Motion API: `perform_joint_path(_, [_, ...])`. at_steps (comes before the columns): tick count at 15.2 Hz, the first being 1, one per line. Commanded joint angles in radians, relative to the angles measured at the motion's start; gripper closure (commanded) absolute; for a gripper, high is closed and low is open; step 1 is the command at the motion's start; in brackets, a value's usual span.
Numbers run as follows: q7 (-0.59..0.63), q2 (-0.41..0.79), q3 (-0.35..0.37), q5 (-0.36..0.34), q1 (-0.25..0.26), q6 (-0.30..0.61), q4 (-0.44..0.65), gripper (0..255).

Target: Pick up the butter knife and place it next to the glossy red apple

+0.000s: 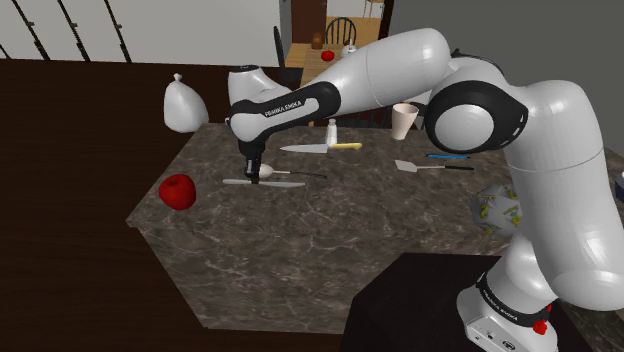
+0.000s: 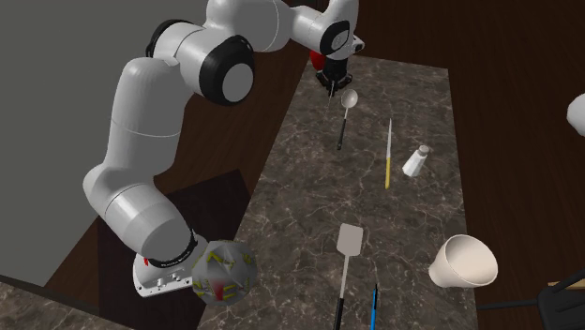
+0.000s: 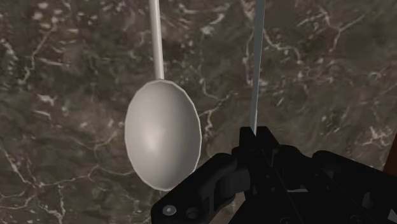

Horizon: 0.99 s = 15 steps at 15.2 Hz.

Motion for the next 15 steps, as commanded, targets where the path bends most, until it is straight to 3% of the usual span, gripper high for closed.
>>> perform_joint_path(1, [0.0,0.0,0.0,0.0,0.0,0.0,0.0,255])
perform_joint_path(3, [0.0,0.0,0.0,0.0,0.0,0.0,0.0,255])
perform_joint_path(4, [0.0,0.0,0.0,0.0,0.0,0.0,0.0,0])
perform_joint_path(9, [0.0,0.0,0.0,0.0,0.0,0.0,0.0,0])
perform_joint_path(13, [0.002,-0.047,-0.002,-0.003,-0.001,-0.099,0.052,0])
perform_joint_path(15, [0.002,-0.047,-0.002,-0.003,-0.001,-0.099,0.052,0])
